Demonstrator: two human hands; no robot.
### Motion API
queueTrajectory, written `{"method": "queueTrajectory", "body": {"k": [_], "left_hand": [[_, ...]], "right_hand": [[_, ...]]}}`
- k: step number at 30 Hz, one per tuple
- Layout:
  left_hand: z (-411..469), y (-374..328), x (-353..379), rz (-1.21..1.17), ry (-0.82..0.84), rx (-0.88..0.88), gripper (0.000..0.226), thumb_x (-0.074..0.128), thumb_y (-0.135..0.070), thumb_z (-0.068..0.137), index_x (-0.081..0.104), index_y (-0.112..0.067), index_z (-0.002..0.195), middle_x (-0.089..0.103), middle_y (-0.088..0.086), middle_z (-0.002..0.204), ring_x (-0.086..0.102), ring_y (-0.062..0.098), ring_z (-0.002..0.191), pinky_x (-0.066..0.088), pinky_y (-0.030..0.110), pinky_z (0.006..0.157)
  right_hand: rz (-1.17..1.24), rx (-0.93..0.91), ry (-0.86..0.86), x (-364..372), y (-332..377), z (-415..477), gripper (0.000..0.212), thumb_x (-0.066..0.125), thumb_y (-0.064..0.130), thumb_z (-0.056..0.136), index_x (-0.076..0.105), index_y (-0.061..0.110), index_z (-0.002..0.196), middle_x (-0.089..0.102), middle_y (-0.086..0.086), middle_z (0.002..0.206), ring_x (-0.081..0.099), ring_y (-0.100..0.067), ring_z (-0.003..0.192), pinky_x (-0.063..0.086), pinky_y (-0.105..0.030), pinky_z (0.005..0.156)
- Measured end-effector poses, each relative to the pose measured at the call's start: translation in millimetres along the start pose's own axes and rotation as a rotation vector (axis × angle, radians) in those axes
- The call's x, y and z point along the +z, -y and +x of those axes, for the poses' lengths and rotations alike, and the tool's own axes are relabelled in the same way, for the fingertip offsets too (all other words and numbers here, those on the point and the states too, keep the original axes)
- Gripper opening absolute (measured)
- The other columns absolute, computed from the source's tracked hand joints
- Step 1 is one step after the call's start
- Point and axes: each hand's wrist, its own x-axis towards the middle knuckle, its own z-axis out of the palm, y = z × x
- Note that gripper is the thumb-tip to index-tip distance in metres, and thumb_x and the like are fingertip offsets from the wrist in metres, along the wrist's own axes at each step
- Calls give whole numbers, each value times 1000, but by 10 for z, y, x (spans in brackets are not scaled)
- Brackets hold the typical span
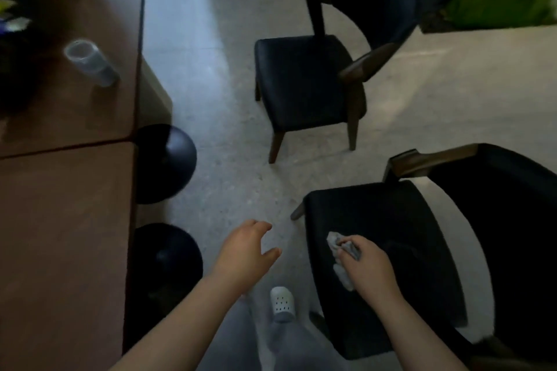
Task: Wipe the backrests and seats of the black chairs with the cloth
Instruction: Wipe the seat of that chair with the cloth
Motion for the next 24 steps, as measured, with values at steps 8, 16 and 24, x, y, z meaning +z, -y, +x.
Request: {"method": "queueTrajectory", "body": {"k": [8, 16, 24], "left_hand": [[881, -275, -327, 180, 258, 287, 49, 58, -36, 95, 48, -17, 139, 51, 3, 136, 51, 16, 120, 37, 19, 95], [1404, -981, -219, 397, 488, 500, 46, 58, -33, 95, 48, -16, 137, 50, 3, 135, 50, 16, 120, 38, 24, 98], [1840, -1737, 220, 643, 611, 690, 55, 62, -41, 92, 44, -22, 141, 47, -2, 138, 49, 11, 121, 40, 21, 96]], "right_hand": [[114, 301, -231, 30, 127, 72, 5, 61, 26, 90, 65, 24, 91, 63, 3, 89, 58, -8, 80, 46, -27, 69], [353, 614, -410, 1, -116, 85, 7, 60, 27, 93, 63, 24, 99, 61, 5, 93, 57, -6, 80, 42, -22, 62], [555, 824, -514, -169, -475, 154, 9, 62, 24, 93, 62, 22, 101, 63, 2, 91, 60, -10, 80, 50, -26, 69]]}}
